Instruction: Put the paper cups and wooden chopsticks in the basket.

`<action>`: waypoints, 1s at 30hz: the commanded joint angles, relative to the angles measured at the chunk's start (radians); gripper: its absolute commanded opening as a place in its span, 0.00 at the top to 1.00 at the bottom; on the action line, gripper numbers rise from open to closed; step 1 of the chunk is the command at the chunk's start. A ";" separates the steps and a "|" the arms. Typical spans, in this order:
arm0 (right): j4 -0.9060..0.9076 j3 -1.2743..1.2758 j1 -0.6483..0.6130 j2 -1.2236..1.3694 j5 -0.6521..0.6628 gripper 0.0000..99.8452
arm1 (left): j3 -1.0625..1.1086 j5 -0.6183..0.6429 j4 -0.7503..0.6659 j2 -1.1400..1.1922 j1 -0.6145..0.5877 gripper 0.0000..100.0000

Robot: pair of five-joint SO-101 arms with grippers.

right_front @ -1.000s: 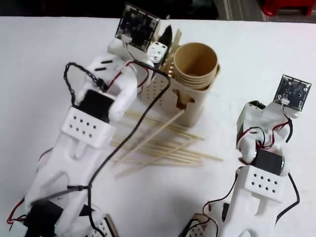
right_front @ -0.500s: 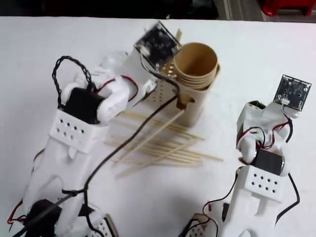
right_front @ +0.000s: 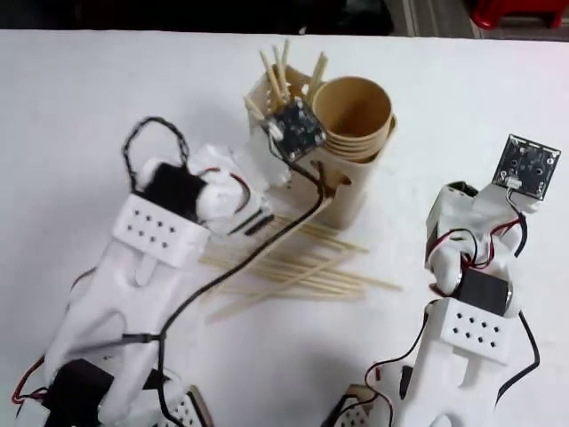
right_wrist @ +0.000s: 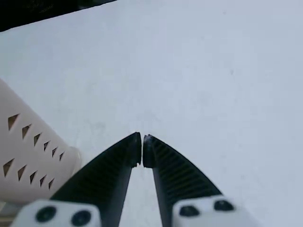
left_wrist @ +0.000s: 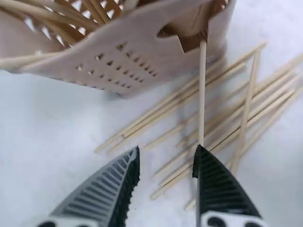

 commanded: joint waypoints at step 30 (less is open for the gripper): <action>-0.019 -0.006 0.007 -0.001 0.012 0.98 | 0.488 0.091 -0.638 0.145 0.120 0.81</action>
